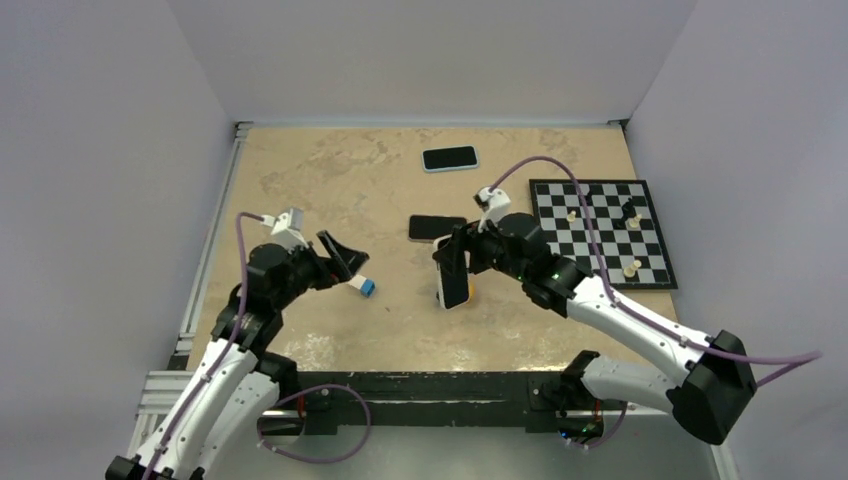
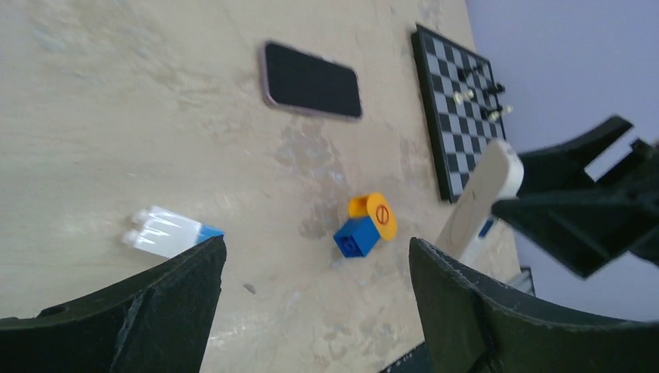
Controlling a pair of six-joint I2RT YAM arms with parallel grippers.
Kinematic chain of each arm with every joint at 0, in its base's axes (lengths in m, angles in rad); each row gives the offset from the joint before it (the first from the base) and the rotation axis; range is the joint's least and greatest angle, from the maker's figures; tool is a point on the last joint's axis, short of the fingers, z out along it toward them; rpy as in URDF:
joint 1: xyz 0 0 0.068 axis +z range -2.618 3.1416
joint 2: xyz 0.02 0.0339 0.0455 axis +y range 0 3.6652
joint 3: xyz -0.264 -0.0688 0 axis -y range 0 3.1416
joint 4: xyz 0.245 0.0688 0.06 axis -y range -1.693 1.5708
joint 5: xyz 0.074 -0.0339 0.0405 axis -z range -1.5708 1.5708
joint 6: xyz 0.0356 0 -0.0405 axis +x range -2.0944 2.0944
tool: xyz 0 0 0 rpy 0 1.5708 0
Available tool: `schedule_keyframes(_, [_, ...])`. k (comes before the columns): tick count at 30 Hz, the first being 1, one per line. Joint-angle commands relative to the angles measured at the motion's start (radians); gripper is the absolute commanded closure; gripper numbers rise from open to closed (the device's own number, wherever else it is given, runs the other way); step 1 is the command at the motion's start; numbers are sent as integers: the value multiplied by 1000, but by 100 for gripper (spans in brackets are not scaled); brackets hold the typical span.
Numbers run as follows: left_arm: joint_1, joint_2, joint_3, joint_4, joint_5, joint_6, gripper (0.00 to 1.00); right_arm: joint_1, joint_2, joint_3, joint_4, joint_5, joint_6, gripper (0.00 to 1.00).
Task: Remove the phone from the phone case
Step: Pick up the phone at the center of the board, then adjust the phone.
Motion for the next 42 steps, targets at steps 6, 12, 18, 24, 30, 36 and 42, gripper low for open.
schedule_keyframes(6, [-374, 101, -101, 506, 58, 140, 3, -163, -122, -53, 85, -74, 550, 100])
schedule_keyframes(12, [-485, 310, -68, 671, 100, 234, 6, -162, -149, -106, 116, -48, 729, 100])
schedule_keyframes(18, [-539, 460, 8, 714, 118, 256, 11, -161, -179, -156, 141, -16, 825, 100])
schedule_keyframes(24, [-570, 515, 35, 698, 46, 266, 28, -162, -196, -167, 135, 7, 833, 100])
schedule_keyframes(30, [-602, 527, 51, 663, -2, 293, 30, -161, -217, -185, 127, 33, 862, 100])
schedule_keyframes(36, [-622, 501, 2, 691, -56, 297, 24, -161, -239, -194, 121, 38, 888, 100])
schedule_keyframes(42, [-631, 525, -16, 748, -97, 293, 35, -161, -238, -192, 136, 22, 942, 100])
